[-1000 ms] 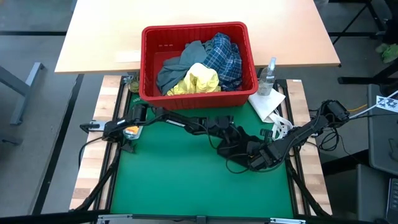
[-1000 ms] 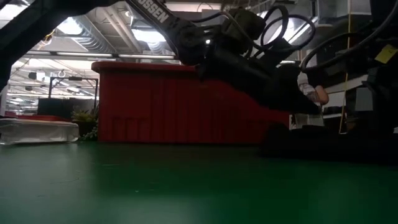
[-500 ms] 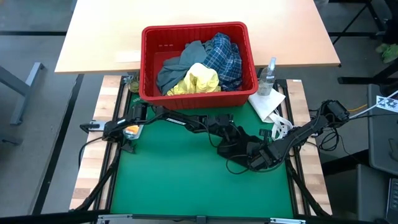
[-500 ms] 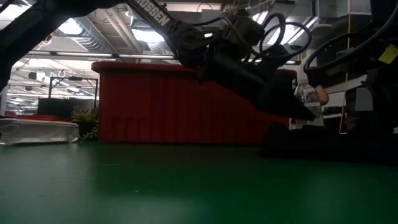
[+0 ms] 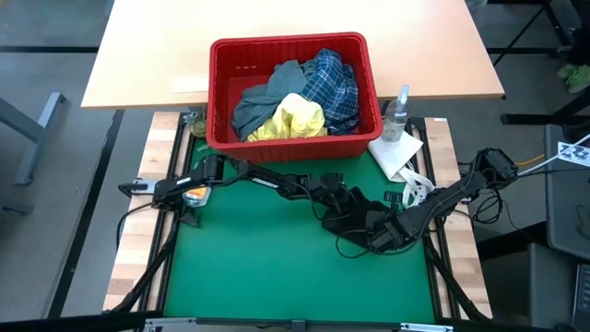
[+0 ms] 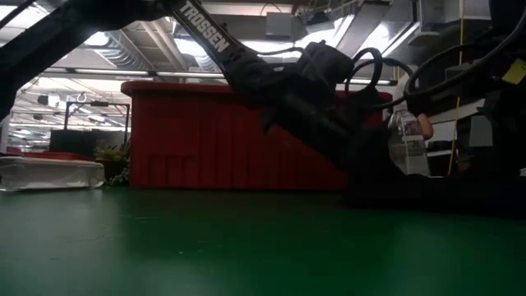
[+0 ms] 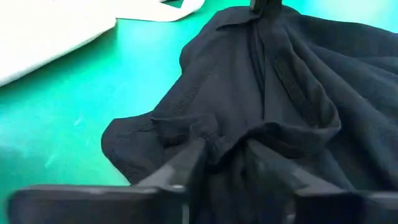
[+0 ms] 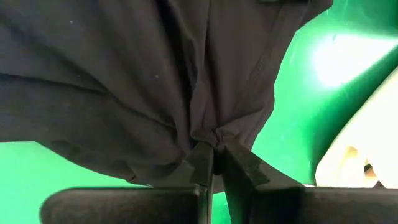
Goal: Fold Laundry from Bin
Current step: Fold the black underwear shorts
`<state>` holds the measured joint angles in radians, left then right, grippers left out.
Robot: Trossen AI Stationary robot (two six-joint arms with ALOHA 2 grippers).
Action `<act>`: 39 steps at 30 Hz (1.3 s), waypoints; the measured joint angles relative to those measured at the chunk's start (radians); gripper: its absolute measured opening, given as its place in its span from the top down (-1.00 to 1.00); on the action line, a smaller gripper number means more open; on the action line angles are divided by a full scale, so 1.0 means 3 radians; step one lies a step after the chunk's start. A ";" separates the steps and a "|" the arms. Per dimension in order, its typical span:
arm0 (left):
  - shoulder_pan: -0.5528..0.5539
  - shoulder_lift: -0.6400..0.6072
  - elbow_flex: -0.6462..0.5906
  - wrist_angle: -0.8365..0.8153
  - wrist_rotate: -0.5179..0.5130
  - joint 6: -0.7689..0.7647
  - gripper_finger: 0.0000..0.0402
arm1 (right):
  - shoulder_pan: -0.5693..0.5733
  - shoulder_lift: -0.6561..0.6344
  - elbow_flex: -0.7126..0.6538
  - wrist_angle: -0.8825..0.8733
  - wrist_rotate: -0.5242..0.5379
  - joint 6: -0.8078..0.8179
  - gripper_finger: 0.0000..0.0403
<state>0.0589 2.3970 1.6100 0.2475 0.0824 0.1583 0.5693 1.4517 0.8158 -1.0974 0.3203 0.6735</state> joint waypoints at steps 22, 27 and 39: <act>0.0183 -0.0003 0.0000 0.0300 -0.0374 -0.1305 0.85 | -0.0001 0.0000 0.0000 -0.0136 -0.0405 -0.0004 0.86; 0.0174 -0.0003 0.0000 0.0290 -0.0560 -0.1305 0.59 | 0.0000 0.0000 0.0000 -0.0137 -0.0405 -0.0005 0.86; 0.0174 -0.0003 0.0000 0.0482 -0.0684 -0.1305 0.23 | 0.0000 0.0000 0.0000 -0.0306 -0.0406 0.0024 0.76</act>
<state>0.1112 2.3962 1.6100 0.3922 -0.1229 -0.2333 0.5692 1.4517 0.8158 -1.1891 0.1986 0.6807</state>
